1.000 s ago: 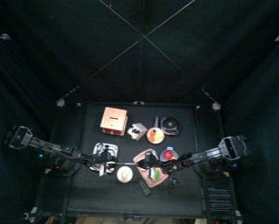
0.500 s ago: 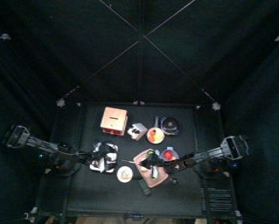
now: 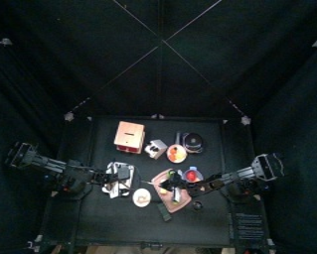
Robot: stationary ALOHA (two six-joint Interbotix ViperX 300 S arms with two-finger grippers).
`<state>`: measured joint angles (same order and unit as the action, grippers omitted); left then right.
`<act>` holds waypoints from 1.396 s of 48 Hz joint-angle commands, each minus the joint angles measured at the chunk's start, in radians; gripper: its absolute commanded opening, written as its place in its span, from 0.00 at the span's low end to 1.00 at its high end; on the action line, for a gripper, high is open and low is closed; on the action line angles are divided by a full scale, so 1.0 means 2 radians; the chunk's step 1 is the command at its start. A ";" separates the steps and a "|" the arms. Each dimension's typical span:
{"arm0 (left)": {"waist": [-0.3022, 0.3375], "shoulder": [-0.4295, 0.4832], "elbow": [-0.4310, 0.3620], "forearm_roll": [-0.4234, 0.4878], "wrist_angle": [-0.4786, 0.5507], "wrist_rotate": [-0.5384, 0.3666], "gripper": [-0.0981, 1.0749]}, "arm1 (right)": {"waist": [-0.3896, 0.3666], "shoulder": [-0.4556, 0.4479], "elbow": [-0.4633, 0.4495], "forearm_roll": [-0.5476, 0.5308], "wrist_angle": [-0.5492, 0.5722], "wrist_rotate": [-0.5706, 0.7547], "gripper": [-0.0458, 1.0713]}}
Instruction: Regrasp knife
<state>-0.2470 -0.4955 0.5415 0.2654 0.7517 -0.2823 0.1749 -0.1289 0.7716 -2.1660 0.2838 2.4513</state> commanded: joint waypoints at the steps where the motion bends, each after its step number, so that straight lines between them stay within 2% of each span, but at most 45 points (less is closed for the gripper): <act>1: 0.014 -0.007 0.000 0.000 -0.104 0.021 0.96 | 0.001 -0.015 -0.005 0.002 0.001 0.000 0.36; 5: 0.028 -0.016 0.026 -0.002 -0.199 0.022 0.96 | 0.000 -0.015 -0.005 0.003 0.001 0.000 0.36; 9: 0.040 -0.024 0.061 -0.006 -0.268 0.022 0.96 | 0.001 -0.016 -0.005 0.003 0.002 0.000 0.36; 14: 0.054 -0.027 0.103 -0.015 -0.314 0.023 0.96 | 0.001 -0.016 -0.007 0.001 0.001 0.000 0.36; 24: 0.058 -0.021 0.165 -0.015 -0.391 0.024 0.96 | 0.004 -0.016 -0.010 -0.002 0.001 0.000 0.36; 32: 0.059 -0.017 0.199 -0.021 -0.431 0.024 0.96 | 0.018 -0.015 -0.011 -0.007 0.000 0.000 0.36; 40: 0.064 0.001 0.216 -0.044 -0.457 0.025 0.96 | 0.020 -0.012 -0.014 -0.012 -0.001 0.000 0.36; 54: 0.074 0.038 0.220 -0.057 -0.491 0.025 0.96 | 0.020 -0.003 -0.021 -0.012 -0.012 0.000 0.36; 67: 0.077 0.051 0.220 -0.058 -0.509 0.025 0.95 | 0.020 -0.003 -0.020 -0.012 -0.013 0.000 0.36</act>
<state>-0.0951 -0.3942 0.9956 0.1534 -0.2516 -0.2347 0.2148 -0.1227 0.7532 -2.1859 0.2562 2.4498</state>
